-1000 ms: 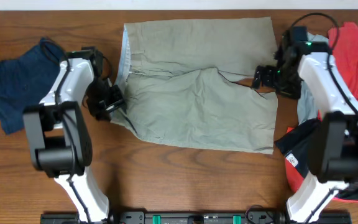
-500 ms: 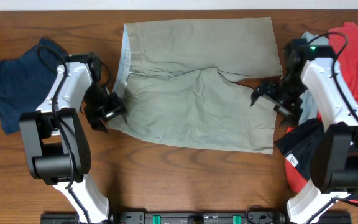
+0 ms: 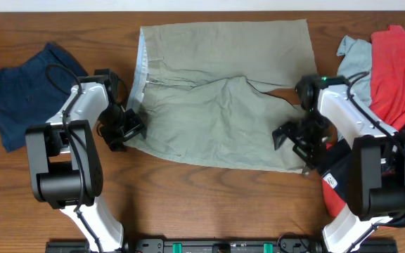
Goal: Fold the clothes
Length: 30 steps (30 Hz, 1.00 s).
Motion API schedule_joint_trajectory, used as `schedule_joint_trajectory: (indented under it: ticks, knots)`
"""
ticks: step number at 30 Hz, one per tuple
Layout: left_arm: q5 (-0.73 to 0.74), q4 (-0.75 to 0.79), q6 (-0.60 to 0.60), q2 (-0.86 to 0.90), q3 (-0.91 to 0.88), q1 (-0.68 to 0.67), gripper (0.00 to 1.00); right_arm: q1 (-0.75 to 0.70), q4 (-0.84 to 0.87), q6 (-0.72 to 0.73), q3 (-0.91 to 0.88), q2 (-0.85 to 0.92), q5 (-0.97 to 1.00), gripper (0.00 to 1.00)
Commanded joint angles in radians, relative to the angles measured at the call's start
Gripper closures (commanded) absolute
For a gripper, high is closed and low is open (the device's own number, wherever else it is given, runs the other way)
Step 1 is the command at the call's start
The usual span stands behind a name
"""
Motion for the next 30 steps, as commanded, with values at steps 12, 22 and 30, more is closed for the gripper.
schedule_joint_trajectory:
  ticks: [12, 22, 30]
  knots:
    - [-0.013, 0.05, -0.014, 0.002, -0.012, 0.002, 0.57, 0.017, 0.197, 0.193, -0.228, -0.02, 0.108, 0.07]
    - [-0.013, 0.068, -0.014, 0.002, -0.045, 0.002, 0.72, -0.003, 0.328, 0.216, -0.244, -0.02, 0.231, 0.09]
    - [-0.013, 0.068, -0.014, 0.002, -0.045, 0.002, 0.92, -0.055, 0.36, 0.214, -0.244, -0.022, 0.256, 0.09]
